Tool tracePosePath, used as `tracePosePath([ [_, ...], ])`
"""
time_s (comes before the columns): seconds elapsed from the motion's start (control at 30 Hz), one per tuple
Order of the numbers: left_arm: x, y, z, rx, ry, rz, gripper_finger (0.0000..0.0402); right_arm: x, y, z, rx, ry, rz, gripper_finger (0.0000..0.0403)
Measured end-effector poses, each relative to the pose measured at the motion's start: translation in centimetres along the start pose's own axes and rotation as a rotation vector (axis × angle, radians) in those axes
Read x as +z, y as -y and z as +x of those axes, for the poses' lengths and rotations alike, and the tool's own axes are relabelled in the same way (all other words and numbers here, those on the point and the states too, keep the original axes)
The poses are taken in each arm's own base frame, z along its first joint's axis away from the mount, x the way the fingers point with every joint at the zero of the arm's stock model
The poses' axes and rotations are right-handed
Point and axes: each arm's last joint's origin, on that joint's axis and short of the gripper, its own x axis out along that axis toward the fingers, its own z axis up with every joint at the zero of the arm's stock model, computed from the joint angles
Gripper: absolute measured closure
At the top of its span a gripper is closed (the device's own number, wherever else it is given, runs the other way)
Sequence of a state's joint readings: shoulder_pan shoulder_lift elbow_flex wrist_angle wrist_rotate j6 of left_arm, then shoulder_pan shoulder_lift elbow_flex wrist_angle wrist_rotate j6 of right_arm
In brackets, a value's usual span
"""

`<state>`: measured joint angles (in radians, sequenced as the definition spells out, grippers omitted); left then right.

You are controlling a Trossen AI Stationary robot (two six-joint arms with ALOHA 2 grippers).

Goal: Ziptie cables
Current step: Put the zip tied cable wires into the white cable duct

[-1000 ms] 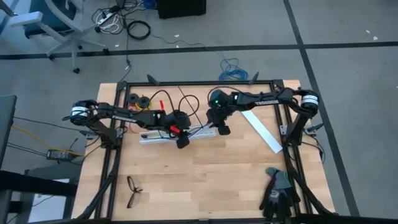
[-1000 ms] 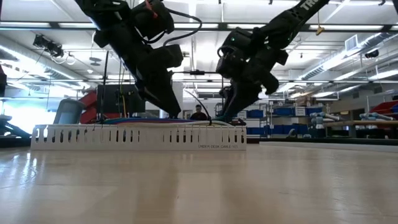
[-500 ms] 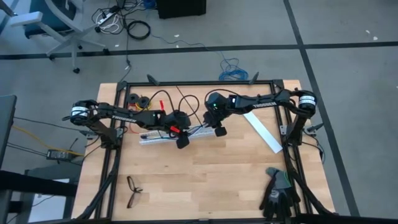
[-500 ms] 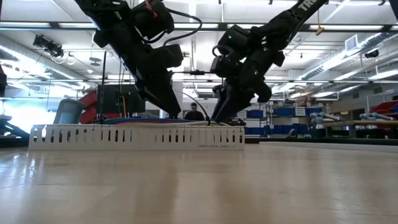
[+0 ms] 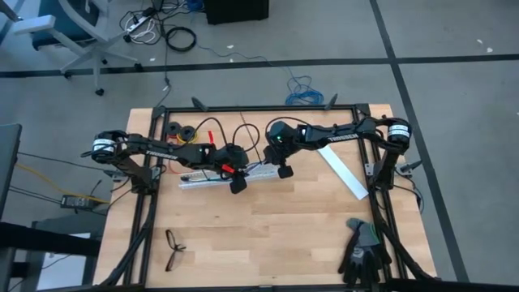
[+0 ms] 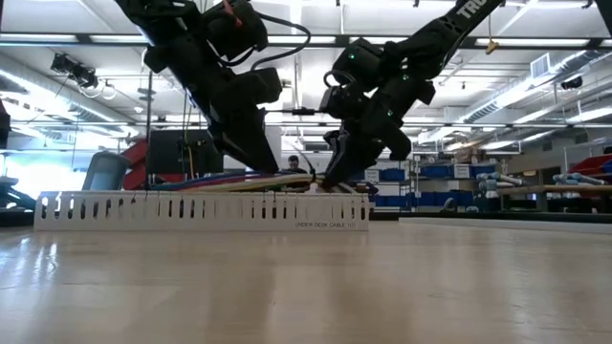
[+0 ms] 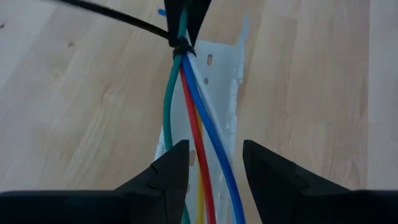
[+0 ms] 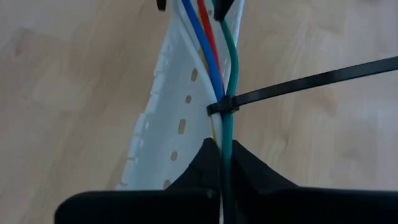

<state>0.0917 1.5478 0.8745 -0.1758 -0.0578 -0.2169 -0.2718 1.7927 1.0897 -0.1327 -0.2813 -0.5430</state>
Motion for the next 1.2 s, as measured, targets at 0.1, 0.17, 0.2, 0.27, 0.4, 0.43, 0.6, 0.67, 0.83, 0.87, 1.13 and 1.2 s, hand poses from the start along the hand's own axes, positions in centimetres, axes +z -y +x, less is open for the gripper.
tracePosePath([
  [0.1, 0.0, 0.0, 0.0, 0.0, 0.0, 0.001, 0.024, 0.0, -0.1, 0.0, -0.008, -0.011, 0.013, 0.0386],
  [0.17, 0.0, 0.0, 0.0, 0.0, 0.0, 0.001, 0.024, 0.1, -0.2, 0.0, -0.035, -0.045, 0.016, 0.0381],
  [0.2, 0.0, 0.0, 0.0, 0.0, 0.0, 0.001, 0.0241, 0.2, -0.3, 0.0, -0.048, -0.071, 0.015, 0.038],
  [0.27, 0.0, 0.0, 0.0, 0.0, 0.0, 0.002, 0.024, 0.7, -0.4, -0.2, -0.074, -0.113, 0.003, 0.0381],
  [0.4, 0.0, 0.0, 0.0, 0.001, 0.0, 0.003, 0.024, 1.7, -1.0, -0.5, -0.083, -0.183, -0.014, 0.0389],
  [0.43, 0.0, 0.0, 0.0, 0.001, 0.0, 0.003, 0.024, 2.1, -1.1, -0.6, -0.088, -0.193, -0.018, 0.0389],
  [0.6, 0.0, 0.0, 0.0, 0.001, 0.0, 0.003, 0.024, 3.9, -1.7, -1.3, -0.077, -0.23, 0.019, 0.0389],
  [0.67, 0.0, 0.0, 0.0, 0.001, 0.0, 0.003, 0.024, 4.7, -2.1, -1.7, -0.064, -0.244, 0.052, 0.0389],
  [0.83, 0.0, 0.0, 0.0, 0.017, 0.005, 0.004, 0.024, 5.4, -3.5, -2.1, -0.006, -0.302, 0.178, 0.0389],
  [0.87, 0.0, -0.1, 0.0, 0.022, 0.006, 0.004, 0.024, 5.4, -3.8, -2.1, 0.014, -0.306, 0.207, 0.0389],
  [1.13, 0.1, -0.1, 0.0, 0.043, 0.017, 0.004, 0.024, 4.9, -5.1, -1.1, 0.146, -0.266, 0.387, 0.0389],
  [1.2, 0.1, -0.1, 0.0, 0.051, 0.022, 0.004, 0.024, 4.8, -5.3, -1.0, 0.182, -0.257, 0.43, 0.0389],
])
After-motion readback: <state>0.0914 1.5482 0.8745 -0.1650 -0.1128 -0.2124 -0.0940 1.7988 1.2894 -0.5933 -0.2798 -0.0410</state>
